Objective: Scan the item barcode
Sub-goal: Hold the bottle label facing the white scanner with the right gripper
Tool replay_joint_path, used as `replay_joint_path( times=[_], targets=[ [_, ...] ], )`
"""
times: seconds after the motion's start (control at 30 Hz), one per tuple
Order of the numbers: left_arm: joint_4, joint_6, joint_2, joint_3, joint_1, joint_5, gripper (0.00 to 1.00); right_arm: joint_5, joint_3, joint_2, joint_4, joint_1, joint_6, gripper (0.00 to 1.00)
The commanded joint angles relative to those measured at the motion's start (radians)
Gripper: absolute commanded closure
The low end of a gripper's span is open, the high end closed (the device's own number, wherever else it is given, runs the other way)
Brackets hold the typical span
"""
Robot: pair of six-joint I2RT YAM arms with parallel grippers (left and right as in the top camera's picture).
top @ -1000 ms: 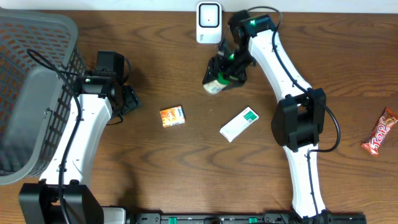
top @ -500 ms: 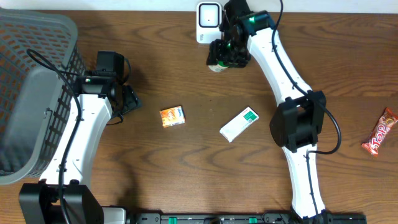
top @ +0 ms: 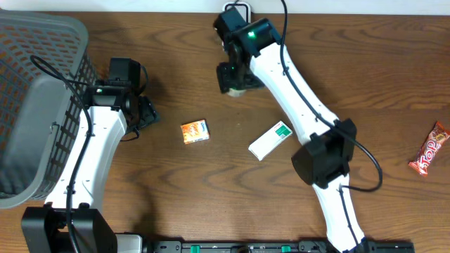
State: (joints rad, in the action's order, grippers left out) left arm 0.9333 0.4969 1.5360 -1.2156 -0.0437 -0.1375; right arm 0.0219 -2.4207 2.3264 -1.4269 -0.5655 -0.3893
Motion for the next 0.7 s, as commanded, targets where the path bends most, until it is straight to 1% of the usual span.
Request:
replay_joint_path(
  times=[0.0,0.07,0.13,0.2,0.3,0.5,0.57,0.67],
  targets=[
    [0.002,-0.003,0.000,0.008,0.003,-0.013,0.14,0.273,-0.026,-0.110,0.111,-0.038,-0.019,0.44],
    [0.002,-0.003,0.000,0.008,0.003,-0.013,0.14,0.341,-0.026,-0.110,0.176,-0.048,0.017,0.44],
    [0.002,-0.003,0.000,0.008,0.003,-0.013,0.14,0.386,-0.025,-0.101,0.239,-0.050,0.053,0.47],
    [0.002,-0.003,0.000,0.008,0.003,-0.013,0.14,0.414,-0.024,-0.085,0.309,-0.046,0.090,0.49],
    [0.002,-0.003,0.000,0.008,0.003,-0.013,0.14,0.438,-0.024,-0.051,0.408,-0.038,0.146,0.50],
    [0.002,-0.003,0.000,0.008,0.003,-0.013,0.14,0.468,-0.024,0.037,0.625,-0.002,0.212,0.50],
    [0.002,-0.003,0.000,0.008,0.003,-0.013,0.14,0.502,-0.024,0.068,0.692,0.005,0.211,0.50],
    [0.002,-0.003,0.000,0.008,0.003,-0.013,0.14,0.565,-0.024,0.122,0.797,0.011,0.230,0.48]
  ],
)
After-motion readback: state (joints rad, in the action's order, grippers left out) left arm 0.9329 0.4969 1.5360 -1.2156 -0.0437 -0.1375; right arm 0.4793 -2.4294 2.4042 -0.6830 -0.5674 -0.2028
